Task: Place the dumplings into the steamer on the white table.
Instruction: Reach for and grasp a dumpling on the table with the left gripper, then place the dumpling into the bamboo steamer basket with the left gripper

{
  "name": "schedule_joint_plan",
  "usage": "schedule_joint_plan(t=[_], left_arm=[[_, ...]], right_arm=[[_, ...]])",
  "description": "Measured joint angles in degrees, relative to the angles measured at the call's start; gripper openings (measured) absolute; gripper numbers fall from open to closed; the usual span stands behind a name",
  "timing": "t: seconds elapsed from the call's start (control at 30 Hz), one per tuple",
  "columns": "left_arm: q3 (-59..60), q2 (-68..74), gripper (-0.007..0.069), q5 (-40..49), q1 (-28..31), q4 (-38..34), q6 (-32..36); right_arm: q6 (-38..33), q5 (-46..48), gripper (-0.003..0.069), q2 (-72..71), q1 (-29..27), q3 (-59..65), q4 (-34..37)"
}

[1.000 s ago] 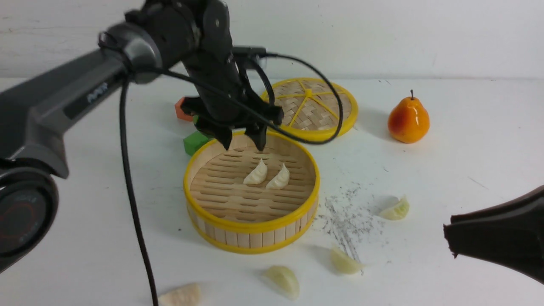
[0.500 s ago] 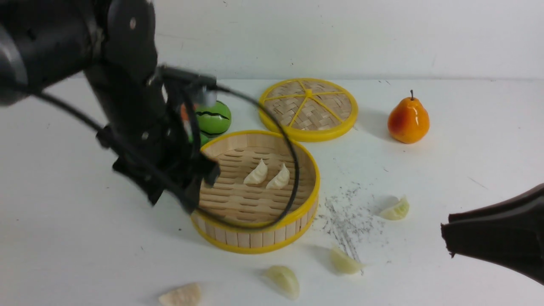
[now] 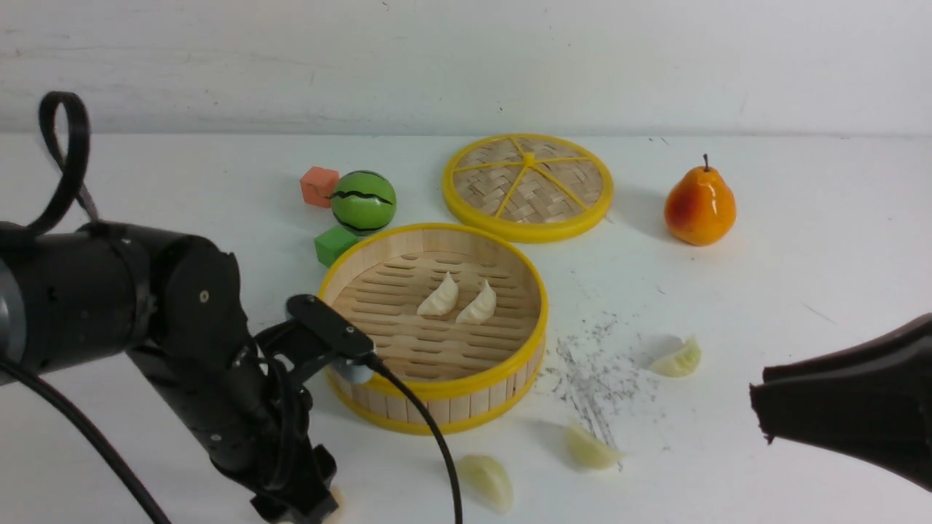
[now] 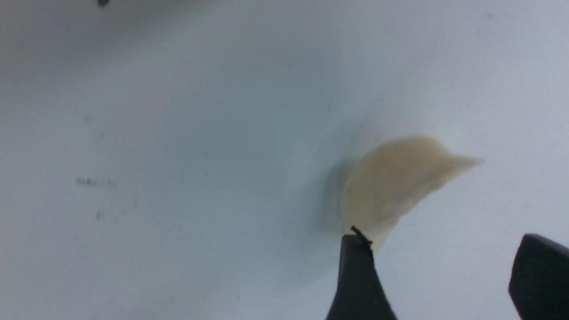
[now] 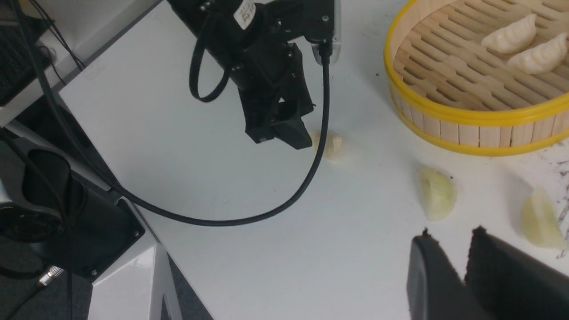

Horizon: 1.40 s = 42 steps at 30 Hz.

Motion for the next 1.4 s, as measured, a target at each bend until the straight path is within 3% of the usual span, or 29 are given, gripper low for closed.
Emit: schedule_joint_plan(t=[0.13, 0.37, 0.57, 0.87, 1.1, 1.4], left_arm=[[0.1, 3.4, 0.0437, -5.2, 0.0, -0.5, 3.9], [-0.2, 8.4, 0.0425, -5.9, 0.0, -0.5, 4.6], [-1.1, 8.7, 0.0240, -5.0, 0.1, -0.2, 2.7], [-16.4, 4.5, 0.0246, 9.4, 0.1, -0.2, -10.3], [-34.9, 5.9, 0.0246, 10.6, 0.1, 1.4, -21.3], [-48.0, 22.5, 0.0246, 12.5, 0.6, 5.0, -31.3]], right_arm=[[0.0, 0.3, 0.0136, 0.0, 0.0, 0.0, 0.0], [0.0, 0.8, 0.0136, 0.0, 0.0, 0.0, 0.0], [0.0, 1.3, 0.0136, 0.0, 0.0, 0.0, 0.0], [-0.1, 1.2, 0.0139, 0.0, 0.0, 0.0, 0.0], [-0.8, 1.0, 0.0139, 0.0, 0.0, 0.0, 0.0], [-1.4, 0.9, 0.0139, 0.0, 0.0, 0.0, 0.0]])
